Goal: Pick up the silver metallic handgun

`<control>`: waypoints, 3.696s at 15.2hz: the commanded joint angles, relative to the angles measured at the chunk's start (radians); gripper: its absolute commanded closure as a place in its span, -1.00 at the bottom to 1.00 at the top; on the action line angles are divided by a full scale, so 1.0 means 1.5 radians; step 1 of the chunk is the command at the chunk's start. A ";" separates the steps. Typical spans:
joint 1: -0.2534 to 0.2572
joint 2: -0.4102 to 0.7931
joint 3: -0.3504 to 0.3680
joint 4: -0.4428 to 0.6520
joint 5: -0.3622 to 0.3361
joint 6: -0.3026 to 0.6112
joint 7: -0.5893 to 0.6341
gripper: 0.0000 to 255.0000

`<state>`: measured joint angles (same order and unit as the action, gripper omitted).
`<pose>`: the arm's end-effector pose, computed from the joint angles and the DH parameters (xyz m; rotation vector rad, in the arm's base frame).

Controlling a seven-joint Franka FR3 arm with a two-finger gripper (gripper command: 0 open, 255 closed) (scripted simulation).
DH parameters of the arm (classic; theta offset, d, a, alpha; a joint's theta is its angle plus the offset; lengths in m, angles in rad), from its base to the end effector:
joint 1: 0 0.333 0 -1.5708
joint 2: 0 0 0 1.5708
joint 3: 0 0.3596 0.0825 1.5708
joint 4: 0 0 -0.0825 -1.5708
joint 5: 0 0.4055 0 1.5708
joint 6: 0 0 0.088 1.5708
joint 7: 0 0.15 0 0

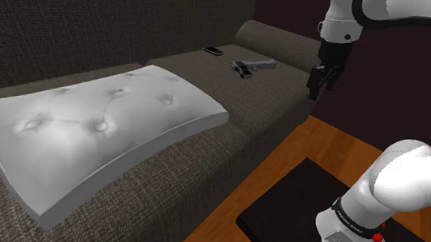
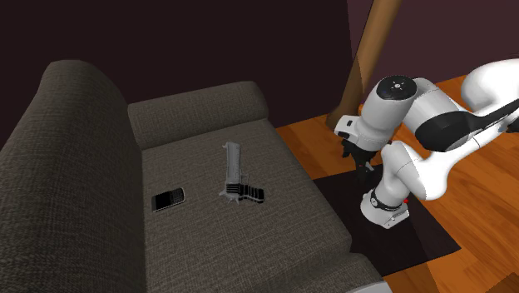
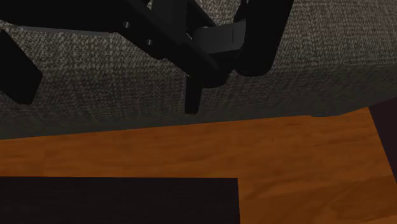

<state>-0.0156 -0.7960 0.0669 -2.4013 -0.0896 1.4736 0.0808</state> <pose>0.2766 0.0050 0.5525 2.9901 -0.0830 -0.1872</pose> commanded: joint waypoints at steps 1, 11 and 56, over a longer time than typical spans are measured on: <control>0.000 0.000 0.000 0.000 0.000 0.000 0.000 -1.00; 0.036 0.136 -0.163 0.062 -0.122 0.134 -0.353 -1.00; 0.090 0.708 -0.306 0.532 0.074 0.330 -1.160 1.00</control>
<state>0.1192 0.2673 -0.3926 -1.6120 0.0226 1.9779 -1.6598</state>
